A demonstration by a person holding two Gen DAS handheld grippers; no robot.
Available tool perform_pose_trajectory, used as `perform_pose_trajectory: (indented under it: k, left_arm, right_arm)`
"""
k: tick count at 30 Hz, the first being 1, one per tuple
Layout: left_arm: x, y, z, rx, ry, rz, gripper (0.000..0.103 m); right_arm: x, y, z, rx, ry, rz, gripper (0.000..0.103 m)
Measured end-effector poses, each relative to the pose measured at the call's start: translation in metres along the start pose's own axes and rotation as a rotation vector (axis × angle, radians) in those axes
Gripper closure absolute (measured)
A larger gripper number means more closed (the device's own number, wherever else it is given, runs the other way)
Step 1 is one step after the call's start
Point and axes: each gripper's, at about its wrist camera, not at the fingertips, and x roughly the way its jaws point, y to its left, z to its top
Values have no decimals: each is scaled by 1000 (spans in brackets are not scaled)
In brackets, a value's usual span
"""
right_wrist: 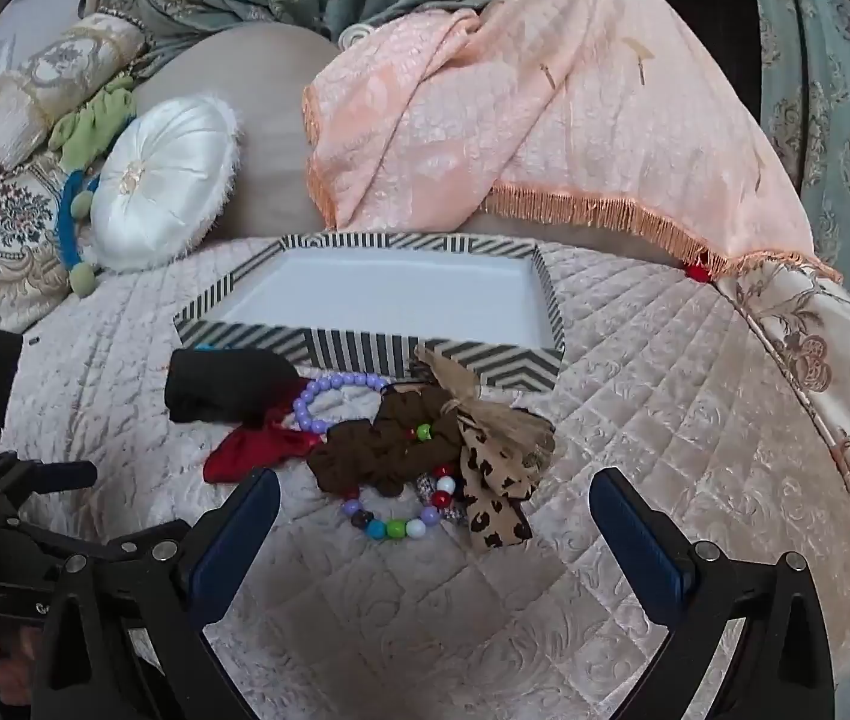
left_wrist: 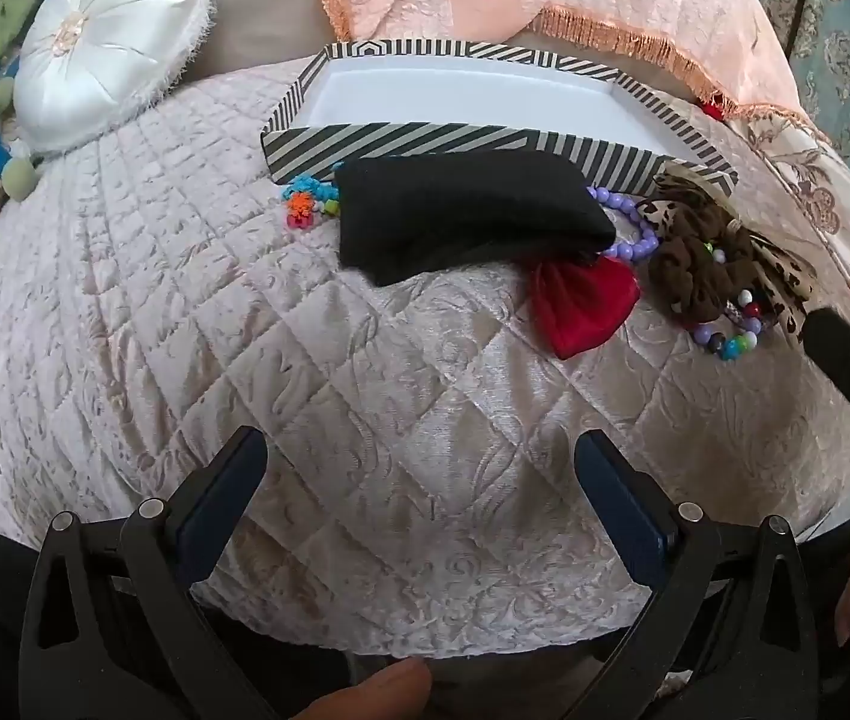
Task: Organize jewelry
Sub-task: 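Move the left tool toward the black fabric pouch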
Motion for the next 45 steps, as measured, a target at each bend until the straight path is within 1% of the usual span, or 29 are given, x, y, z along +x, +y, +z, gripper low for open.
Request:
perform_pose_trajectory:
  k: [5,10,17,24,37,45]
  left_arm:
    - [-3,-1,-1,14,-14,13,0]
    - [-4,-3,1,20,-12,14,0]
    - [-4,-5,2,23,-12,12,0]
    - [-2,-6,1,26,-8,8,0]
    - [-2,-8,0,30,-12,13,0]
    - [-5,-6,1,23,-28,24,0]
  right_arm:
    - [5,-1,-3,3,32,-25,0]
    - [4,-3,-4,10,21,-26,0]
    - [6,-4,-4,35,36,-4,0]
    - [7,-2,-5,31,43,6,0]
    - [8,-2,-5,33,52,4,0]
    - [9,-2,-6,31,58,-4,0]
